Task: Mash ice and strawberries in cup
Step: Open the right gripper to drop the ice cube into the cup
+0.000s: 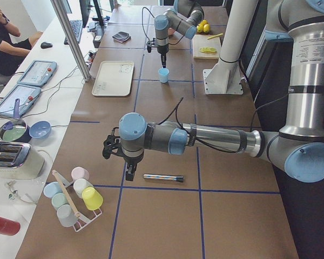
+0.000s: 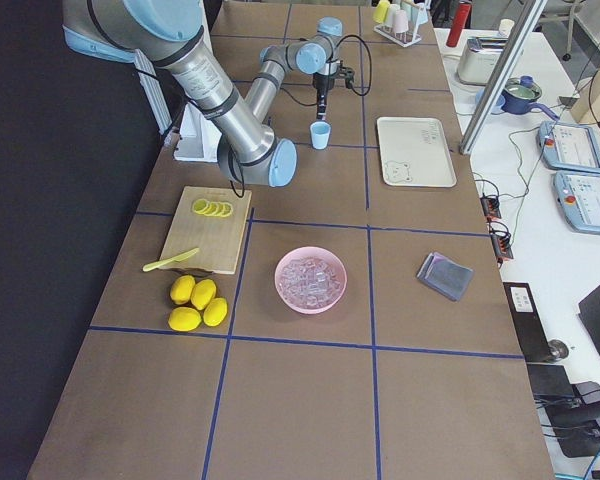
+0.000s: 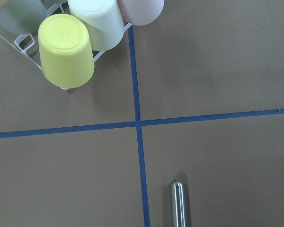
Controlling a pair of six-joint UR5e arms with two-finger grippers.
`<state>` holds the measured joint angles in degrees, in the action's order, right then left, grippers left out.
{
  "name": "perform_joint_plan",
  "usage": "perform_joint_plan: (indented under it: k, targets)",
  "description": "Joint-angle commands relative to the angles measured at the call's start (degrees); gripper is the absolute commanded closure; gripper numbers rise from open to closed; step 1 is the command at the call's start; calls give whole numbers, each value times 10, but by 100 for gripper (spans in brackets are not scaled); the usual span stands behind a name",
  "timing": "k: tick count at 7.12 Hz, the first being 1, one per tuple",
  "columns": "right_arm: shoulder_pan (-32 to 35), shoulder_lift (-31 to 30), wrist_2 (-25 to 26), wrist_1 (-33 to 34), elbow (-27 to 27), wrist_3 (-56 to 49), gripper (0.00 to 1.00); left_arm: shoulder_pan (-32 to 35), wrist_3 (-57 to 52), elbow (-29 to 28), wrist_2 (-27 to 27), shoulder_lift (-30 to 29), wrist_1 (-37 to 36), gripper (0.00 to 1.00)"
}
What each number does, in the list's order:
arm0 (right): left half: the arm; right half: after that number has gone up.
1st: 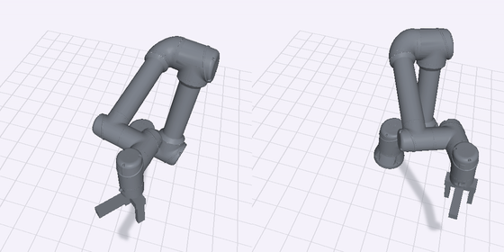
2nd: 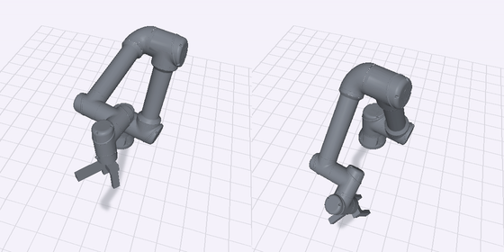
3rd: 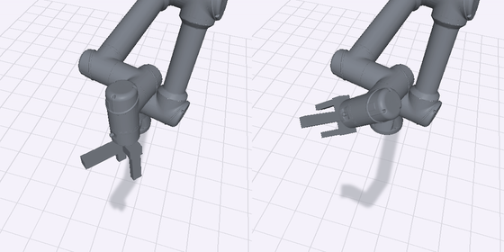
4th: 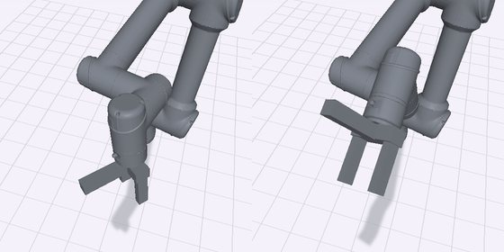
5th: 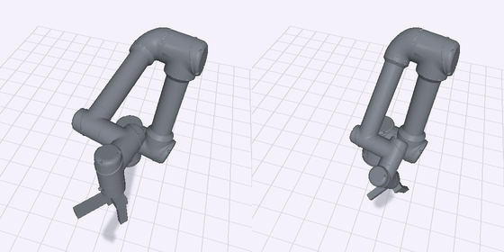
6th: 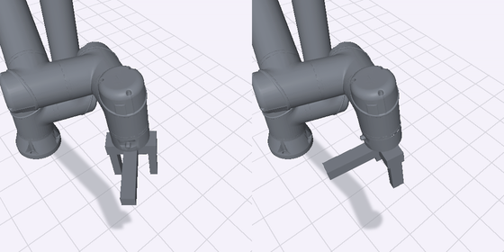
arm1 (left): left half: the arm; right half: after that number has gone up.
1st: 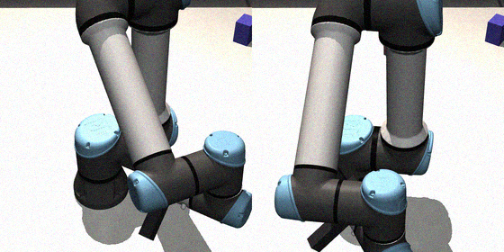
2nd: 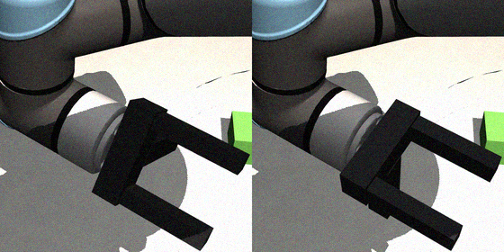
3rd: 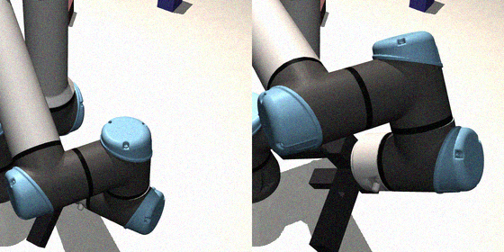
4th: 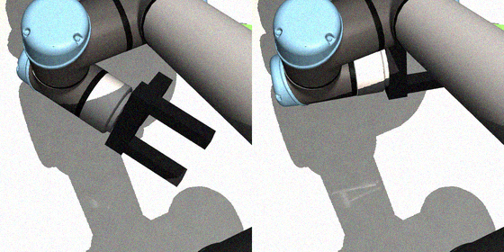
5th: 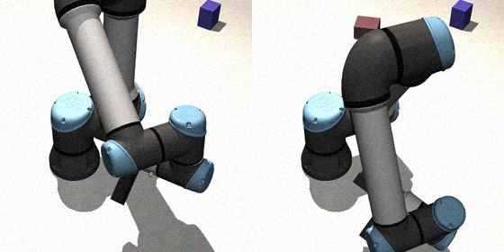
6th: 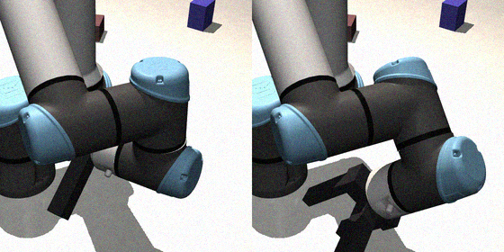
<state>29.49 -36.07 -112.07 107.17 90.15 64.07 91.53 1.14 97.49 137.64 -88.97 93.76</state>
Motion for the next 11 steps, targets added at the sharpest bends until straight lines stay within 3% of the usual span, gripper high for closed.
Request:
perform_joint_plan:
  k: [1,2,3,7,9,11]
  targets:
    - [-1,-1,-3,0,-3,0,72,0,0,1,0,-1,-1,0]
    - [-1,-1,-3,0,-3,0,57,1,0,1,0,0,-1,0]
    - [-1,-2,-3,-5,-3,0,53,0,0,1,0,-1,-1,0]
    - [0,-2,-3,-19,-8,1,2,0,0,1,0,-1,-1,0]
    - [13,-4,-3,-12,20,2,1,0,0,1,0,-2,-1,0]
    - [50,-95,0,8,154,0,0,0,0,1,0,-2,-1,0]
